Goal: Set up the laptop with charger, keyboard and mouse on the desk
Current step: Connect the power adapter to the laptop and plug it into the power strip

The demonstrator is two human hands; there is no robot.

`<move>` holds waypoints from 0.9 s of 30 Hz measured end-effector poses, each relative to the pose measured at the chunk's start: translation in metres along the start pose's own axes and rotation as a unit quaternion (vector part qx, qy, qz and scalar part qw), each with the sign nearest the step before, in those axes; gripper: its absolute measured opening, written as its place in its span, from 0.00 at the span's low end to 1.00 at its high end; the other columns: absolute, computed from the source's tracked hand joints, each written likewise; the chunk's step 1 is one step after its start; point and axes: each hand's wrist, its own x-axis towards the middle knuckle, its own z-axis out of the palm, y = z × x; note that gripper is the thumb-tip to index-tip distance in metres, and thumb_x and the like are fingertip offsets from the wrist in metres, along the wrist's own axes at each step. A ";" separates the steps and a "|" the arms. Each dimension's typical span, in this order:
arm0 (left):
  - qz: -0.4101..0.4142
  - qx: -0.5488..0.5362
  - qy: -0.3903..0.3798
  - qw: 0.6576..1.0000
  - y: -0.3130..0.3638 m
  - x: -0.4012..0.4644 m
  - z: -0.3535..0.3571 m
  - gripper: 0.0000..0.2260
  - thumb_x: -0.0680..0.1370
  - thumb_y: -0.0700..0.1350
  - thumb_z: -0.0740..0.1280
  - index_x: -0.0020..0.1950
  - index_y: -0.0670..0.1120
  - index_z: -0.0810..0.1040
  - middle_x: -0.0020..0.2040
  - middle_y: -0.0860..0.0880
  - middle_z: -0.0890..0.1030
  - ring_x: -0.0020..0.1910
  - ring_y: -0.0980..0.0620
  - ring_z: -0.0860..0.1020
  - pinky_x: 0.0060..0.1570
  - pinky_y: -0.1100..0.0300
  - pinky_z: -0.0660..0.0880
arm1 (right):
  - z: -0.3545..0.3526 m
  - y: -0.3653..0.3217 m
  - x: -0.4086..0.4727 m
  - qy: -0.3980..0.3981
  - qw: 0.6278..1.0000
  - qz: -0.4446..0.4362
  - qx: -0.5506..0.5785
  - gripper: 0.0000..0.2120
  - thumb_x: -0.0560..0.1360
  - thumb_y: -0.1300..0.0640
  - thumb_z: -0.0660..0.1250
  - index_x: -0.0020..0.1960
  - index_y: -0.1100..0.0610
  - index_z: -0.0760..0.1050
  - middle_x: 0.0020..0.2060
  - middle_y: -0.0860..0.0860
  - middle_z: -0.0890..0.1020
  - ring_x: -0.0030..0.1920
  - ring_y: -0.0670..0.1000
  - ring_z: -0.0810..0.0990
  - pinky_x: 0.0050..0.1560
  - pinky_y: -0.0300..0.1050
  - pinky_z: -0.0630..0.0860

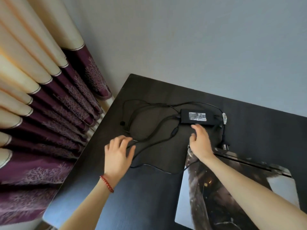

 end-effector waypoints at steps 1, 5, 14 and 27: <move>0.014 -0.015 0.011 1.000 -0.001 -0.007 0.003 0.13 0.72 0.43 0.72 0.54 0.41 0.77 0.52 0.42 0.78 0.48 0.40 0.79 0.44 0.47 0.75 | 0.006 -0.009 -0.014 -0.054 0.997 -0.040 0.028 0.18 0.78 0.61 0.59 0.67 0.61 0.68 0.67 0.56 0.72 0.69 0.56 0.69 0.70 0.49 0.63; -0.243 -0.295 0.004 0.924 -0.014 -0.025 0.010 0.22 0.78 0.51 0.62 0.68 0.42 0.66 0.63 0.43 0.72 0.56 0.48 0.74 0.55 0.57 0.69 | 0.023 -0.033 -0.061 -0.399 0.892 -0.141 -0.160 0.32 0.74 0.38 0.59 0.74 0.45 0.54 0.62 0.44 0.77 0.64 0.49 0.72 0.63 0.47 0.68; -0.139 0.043 -0.251 0.957 -0.038 -0.044 0.035 0.20 0.79 0.47 0.61 0.70 0.45 0.64 0.66 0.45 0.68 0.65 0.44 0.66 0.62 0.51 0.68 | 0.015 -0.064 -0.035 -0.234 0.899 -0.091 -0.358 0.13 0.77 0.61 0.54 0.58 0.57 0.72 0.59 0.57 0.78 0.60 0.60 0.75 0.54 0.49 0.70; -0.125 -0.367 -0.032 0.921 0.009 0.032 -0.058 0.06 0.73 0.38 0.70 0.40 0.48 0.80 0.33 0.52 0.81 0.29 0.61 0.78 0.35 0.71 0.75 | -0.014 -0.159 0.065 0.003 0.999 -0.031 0.019 0.14 0.79 0.62 0.55 0.62 0.61 0.74 0.60 0.60 0.74 0.59 0.59 0.75 0.61 0.49 0.70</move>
